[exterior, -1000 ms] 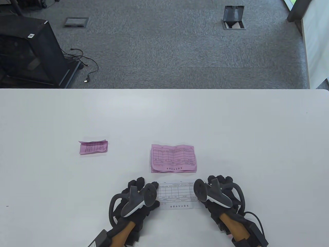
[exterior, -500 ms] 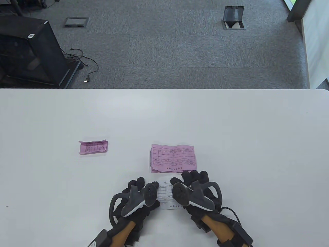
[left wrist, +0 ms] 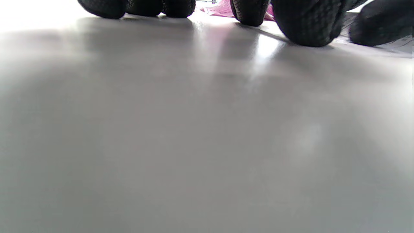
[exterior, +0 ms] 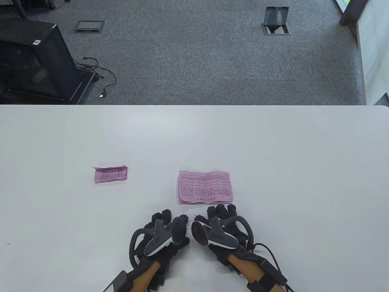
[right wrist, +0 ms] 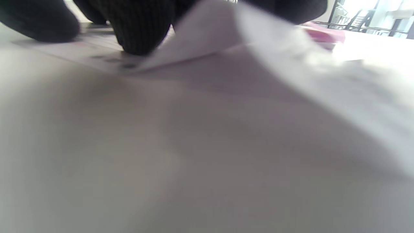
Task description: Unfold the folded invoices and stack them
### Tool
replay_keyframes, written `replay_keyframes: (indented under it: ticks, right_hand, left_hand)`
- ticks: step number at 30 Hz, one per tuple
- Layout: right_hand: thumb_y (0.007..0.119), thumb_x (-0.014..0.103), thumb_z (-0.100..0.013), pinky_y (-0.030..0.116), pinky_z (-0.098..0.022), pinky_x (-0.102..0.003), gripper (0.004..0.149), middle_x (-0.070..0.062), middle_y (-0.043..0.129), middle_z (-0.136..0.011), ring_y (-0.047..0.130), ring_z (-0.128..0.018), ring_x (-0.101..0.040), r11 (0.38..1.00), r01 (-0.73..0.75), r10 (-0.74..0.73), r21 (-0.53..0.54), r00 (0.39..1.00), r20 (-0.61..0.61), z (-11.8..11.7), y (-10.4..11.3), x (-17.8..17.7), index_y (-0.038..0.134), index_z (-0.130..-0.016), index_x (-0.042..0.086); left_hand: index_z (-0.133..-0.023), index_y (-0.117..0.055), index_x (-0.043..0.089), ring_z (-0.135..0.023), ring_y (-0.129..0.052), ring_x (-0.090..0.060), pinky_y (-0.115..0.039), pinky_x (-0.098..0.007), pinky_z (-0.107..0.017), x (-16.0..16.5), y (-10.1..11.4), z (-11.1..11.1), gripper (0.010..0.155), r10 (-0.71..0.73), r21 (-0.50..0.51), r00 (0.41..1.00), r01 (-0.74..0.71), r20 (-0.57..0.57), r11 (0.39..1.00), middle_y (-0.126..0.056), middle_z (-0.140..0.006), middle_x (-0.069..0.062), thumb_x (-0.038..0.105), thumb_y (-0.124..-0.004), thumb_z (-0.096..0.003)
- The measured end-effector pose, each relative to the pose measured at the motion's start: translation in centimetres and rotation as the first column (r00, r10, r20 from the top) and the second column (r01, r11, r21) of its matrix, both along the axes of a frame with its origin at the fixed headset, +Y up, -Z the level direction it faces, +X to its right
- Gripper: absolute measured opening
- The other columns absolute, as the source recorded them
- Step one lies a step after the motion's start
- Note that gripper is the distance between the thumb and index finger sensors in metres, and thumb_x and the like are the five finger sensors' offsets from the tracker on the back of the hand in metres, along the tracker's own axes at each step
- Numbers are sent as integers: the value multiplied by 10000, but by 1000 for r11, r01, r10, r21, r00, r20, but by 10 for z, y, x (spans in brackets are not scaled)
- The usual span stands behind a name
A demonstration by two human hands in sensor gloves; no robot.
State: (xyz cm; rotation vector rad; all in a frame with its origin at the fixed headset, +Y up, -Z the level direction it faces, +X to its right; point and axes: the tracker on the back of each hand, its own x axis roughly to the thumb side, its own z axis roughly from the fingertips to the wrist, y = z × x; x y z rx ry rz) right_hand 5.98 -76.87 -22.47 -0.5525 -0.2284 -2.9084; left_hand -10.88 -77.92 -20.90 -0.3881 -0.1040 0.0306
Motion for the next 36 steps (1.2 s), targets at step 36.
replay_keyframes:
  ticks: [36]
  right_hand:
    - [648, 595, -428, 381, -672, -716, 768, -190, 448, -1059, 421, -939, -467, 926, 366, -298, -89, 856, 422, -14, -8, 102, 440, -1071, 229]
  left_hand:
    - [-1098, -413, 477, -1088, -304, -423, -434, -583, -771, -1, 0, -1, 734, 3, -10, 1000, -3, -7, 1000, -278, -1220, -127, 592, -721, -441]
